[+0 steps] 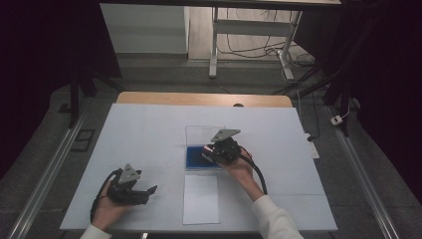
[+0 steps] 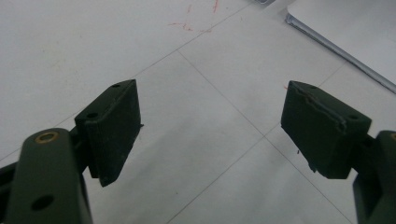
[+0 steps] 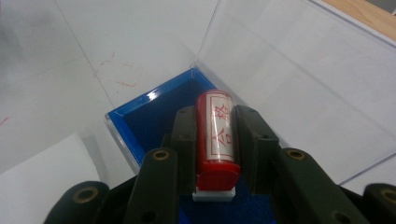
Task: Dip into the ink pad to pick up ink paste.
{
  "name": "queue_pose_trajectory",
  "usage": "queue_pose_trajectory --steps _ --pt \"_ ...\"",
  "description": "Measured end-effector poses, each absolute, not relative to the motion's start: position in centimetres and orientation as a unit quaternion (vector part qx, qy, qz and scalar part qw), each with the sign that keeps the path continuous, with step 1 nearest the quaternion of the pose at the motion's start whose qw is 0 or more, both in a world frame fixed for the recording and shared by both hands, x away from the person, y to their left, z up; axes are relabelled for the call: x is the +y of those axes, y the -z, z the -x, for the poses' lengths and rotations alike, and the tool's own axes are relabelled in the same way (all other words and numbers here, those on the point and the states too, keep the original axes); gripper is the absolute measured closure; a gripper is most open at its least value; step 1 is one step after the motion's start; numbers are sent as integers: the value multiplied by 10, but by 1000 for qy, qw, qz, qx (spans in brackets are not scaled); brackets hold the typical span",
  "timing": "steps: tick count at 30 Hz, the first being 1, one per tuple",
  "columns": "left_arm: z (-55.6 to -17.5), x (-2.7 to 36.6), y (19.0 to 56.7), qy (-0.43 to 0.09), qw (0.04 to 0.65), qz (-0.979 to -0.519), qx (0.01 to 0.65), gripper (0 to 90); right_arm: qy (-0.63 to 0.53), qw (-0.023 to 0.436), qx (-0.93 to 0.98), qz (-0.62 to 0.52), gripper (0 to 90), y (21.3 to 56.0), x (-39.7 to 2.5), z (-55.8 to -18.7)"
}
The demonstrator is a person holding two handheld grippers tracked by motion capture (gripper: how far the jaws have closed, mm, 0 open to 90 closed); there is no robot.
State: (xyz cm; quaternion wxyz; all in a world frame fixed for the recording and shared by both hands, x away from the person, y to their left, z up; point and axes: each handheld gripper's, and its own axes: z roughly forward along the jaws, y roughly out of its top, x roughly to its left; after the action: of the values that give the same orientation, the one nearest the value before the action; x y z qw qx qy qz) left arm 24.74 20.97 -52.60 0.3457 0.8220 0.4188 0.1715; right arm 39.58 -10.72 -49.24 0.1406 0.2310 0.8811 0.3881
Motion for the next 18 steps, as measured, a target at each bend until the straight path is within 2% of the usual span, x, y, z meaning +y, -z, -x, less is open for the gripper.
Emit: queue_pose_trajectory --steps 18 --pt "-248 210 526 -167 344 -824 419 210 -373 137 887 -236 698 492 -107 -397"
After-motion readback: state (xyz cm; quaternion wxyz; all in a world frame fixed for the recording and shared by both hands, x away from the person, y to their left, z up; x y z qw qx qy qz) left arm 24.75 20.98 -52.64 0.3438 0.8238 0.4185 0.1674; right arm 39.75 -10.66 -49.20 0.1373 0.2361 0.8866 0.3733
